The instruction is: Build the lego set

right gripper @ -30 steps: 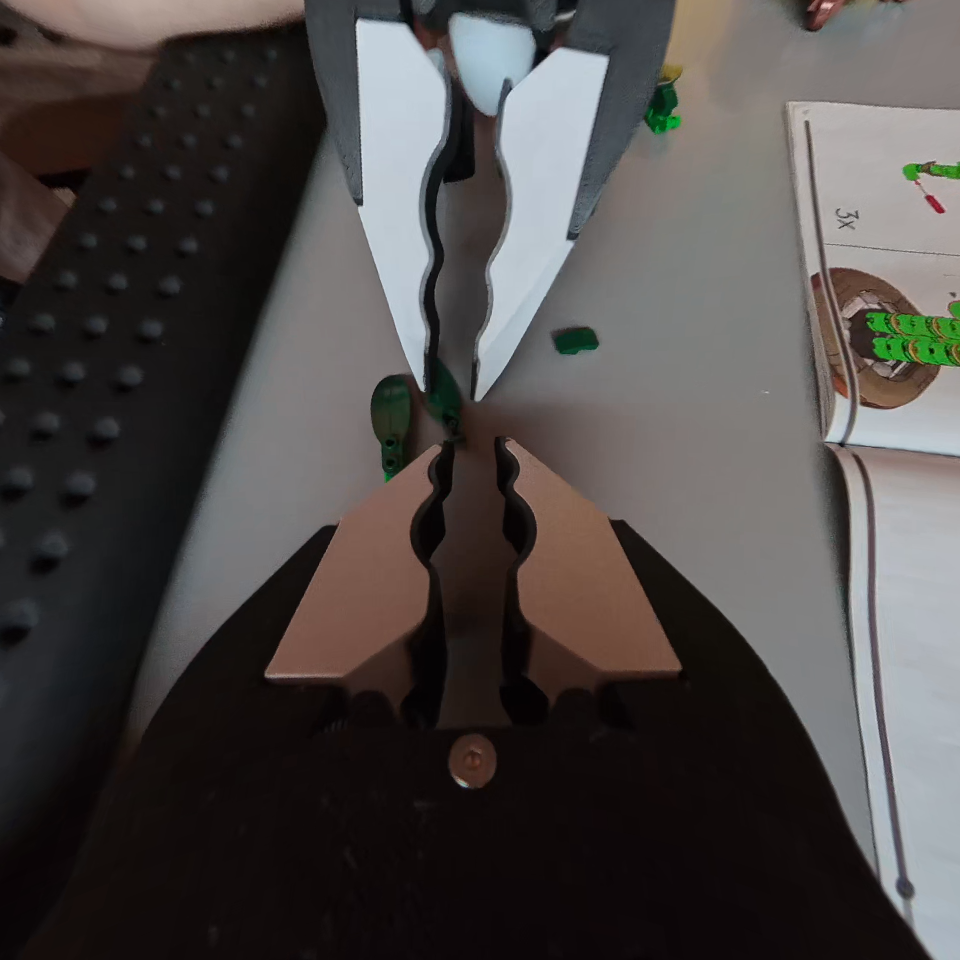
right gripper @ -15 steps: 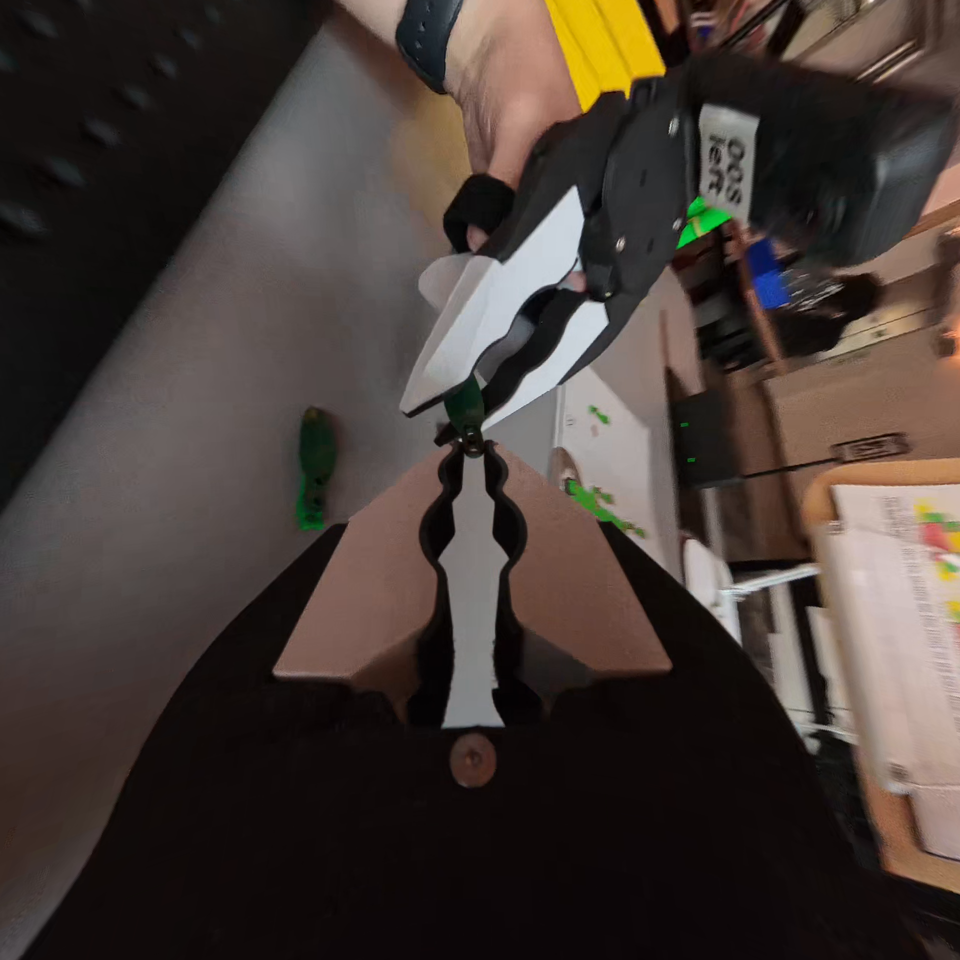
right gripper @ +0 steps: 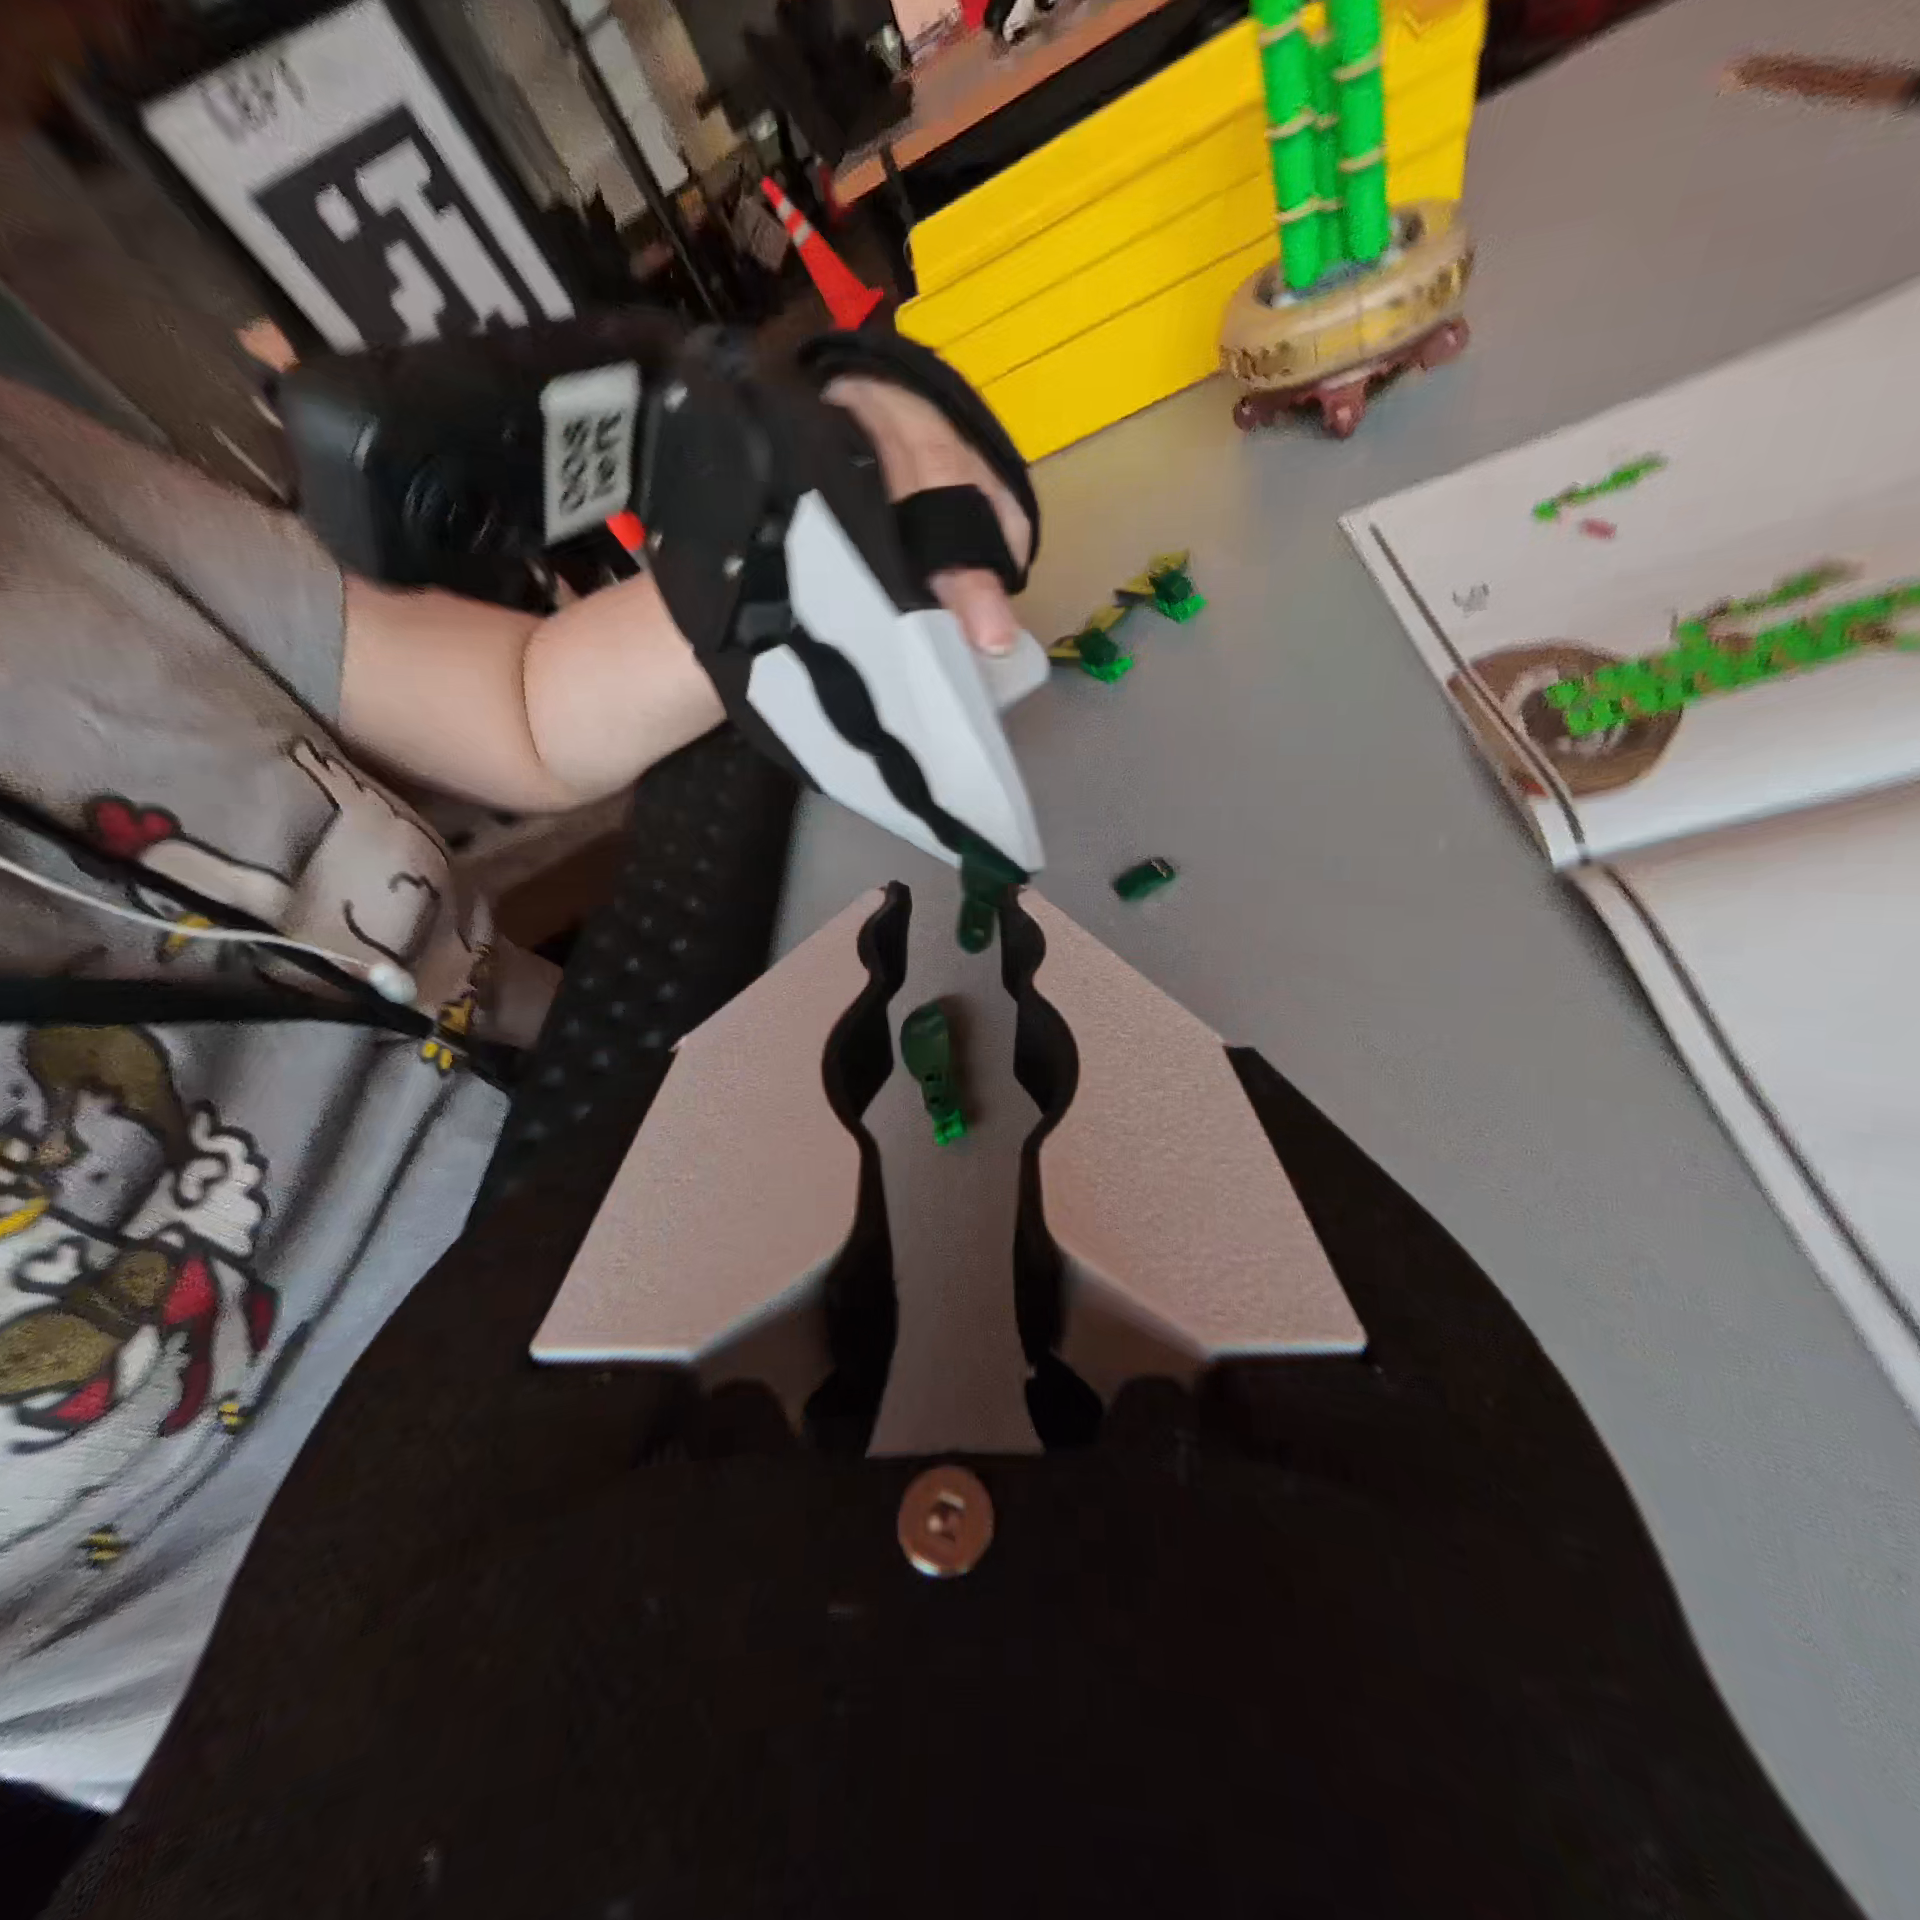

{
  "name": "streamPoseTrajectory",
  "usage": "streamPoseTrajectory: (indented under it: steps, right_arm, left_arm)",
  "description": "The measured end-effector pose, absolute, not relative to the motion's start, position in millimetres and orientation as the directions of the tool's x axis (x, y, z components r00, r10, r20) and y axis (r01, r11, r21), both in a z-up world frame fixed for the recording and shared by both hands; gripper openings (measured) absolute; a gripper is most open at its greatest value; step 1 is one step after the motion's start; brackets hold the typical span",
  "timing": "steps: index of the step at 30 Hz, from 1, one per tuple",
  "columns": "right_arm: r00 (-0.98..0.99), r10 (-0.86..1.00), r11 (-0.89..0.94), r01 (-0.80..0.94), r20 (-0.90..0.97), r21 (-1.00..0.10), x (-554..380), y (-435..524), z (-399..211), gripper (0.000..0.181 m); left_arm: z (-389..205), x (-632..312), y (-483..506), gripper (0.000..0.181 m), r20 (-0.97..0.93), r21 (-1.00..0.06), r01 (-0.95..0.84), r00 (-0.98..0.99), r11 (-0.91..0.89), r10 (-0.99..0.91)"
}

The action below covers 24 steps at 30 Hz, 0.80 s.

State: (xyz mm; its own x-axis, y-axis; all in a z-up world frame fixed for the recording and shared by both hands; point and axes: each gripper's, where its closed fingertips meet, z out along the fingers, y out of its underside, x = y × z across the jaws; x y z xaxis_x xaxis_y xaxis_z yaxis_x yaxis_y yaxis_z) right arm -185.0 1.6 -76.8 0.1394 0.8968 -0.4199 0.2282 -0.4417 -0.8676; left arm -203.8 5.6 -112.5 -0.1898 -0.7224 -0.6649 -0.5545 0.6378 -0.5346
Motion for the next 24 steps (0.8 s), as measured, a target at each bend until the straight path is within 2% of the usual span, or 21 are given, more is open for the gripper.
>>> streamPoseTrajectory:
  steps: [2,7,11,15,17,19,20,22,23,24]
  right_arm:
    - [0.140,0.868,-0.497,0.289,-0.477,-0.819,-178.3,0.9,-95.7,0.010]
    - [0.105,0.813,-0.560,0.412,-0.573,-0.719,-183.4,-17.8,-121.3,0.016]
    - [0.071,0.812,-0.550,0.421,-0.579,-0.721,-189.6,-23.1,-120.9,0.005]
    - [0.081,0.813,-0.549,0.433,-0.576,-0.715,-191.7,-23.5,-123.3,0.005]
    - [0.095,0.832,-0.529,0.430,-0.546,-0.732,-191.5,-21.2,-121.2,0.005]
    - [0.144,0.873,-0.479,0.434,-0.466,-0.763,-189.9,-14.1,-120.6,0.005]
    - [0.190,0.902,-0.431,0.455,-0.388,-0.779,-187.7,-7.7,-123.2,0.005]
    - [0.193,0.958,-0.283,0.501,-0.213,-0.818,-189.1,-6.5,-121.1,0.005]
    - [0.174,0.977,-0.198,0.518,-0.124,-0.832,-192.3,-8.6,-117.8,0.005]
    - [0.170,0.985,-0.125,0.529,-0.040,-0.839,-195.2,-8.4,-114.4,0.005]
  left_arm:
    - [-116.8,-198.5,-1.8,0.000,-0.725,-0.461,-0.537,-0.232,0.707,-0.649]
    - [-123.0,-193.7,-9.9,0.000,-0.733,-0.430,-0.523,-0.274,0.736,-0.623]
    - [-124.4,-194.4,-9.5,0.000,-0.740,-0.415,-0.522,-0.283,0.745,-0.610]
    - [-125.8,-195.6,-9.2,0.000,-0.732,-0.419,-0.526,-0.285,0.740,-0.618]
    - [-123.3,-195.0,-6.9,0.001,-0.700,-0.480,-0.541,-0.238,0.691,-0.673]
    - [-123.5,-196.0,-4.9,0.007,-0.568,-0.606,-0.568,-0.181,0.557,-0.803]
    - [-124.0,-196.9,-4.6,0.023,-0.465,-0.670,-0.581,-0.156,0.462,-0.871]
    - [-117.1,-195.4,-6.1,0.042,-0.251,-0.782,-0.562,-0.114,0.271,-0.961]
    - [-110.8,-193.8,-6.7,0.046,-0.167,-0.824,-0.532,-0.104,0.196,-0.981]
    - [-105.5,-193.0,-7.7,0.041,-0.107,-0.851,-0.504,-0.107,0.146,-0.989]
